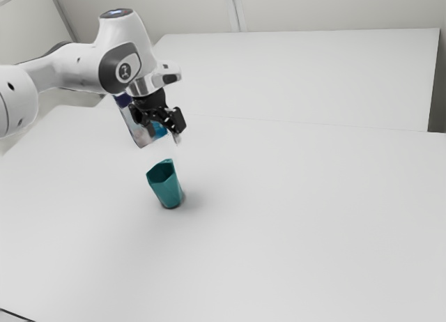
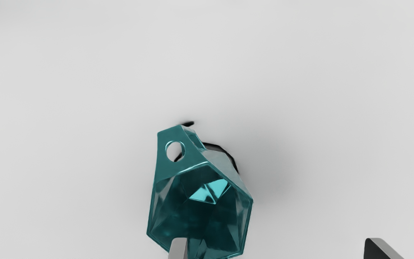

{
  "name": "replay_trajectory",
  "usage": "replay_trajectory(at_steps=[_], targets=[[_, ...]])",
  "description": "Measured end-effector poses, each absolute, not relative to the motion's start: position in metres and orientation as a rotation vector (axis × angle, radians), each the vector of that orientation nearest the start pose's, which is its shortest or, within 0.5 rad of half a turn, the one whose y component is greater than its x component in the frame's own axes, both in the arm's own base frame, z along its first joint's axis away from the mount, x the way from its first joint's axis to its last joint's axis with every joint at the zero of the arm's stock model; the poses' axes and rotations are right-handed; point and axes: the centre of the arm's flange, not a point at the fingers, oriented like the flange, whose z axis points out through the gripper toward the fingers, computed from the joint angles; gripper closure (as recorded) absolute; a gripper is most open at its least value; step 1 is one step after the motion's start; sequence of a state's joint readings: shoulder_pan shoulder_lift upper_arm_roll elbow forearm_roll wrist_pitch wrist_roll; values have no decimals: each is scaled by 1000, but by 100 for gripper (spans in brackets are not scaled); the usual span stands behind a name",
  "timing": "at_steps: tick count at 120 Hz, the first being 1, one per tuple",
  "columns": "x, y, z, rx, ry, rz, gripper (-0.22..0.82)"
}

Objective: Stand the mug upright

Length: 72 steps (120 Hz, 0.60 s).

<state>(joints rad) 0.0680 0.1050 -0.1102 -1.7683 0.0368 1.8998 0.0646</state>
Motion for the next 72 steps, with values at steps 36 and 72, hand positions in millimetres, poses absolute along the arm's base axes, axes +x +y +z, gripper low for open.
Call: replay_trajectory(at_steps=[36, 72], targets=[[570, -16, 584, -3110, 128, -39, 2], [561, -22, 585, -3111, 133, 32, 0]])
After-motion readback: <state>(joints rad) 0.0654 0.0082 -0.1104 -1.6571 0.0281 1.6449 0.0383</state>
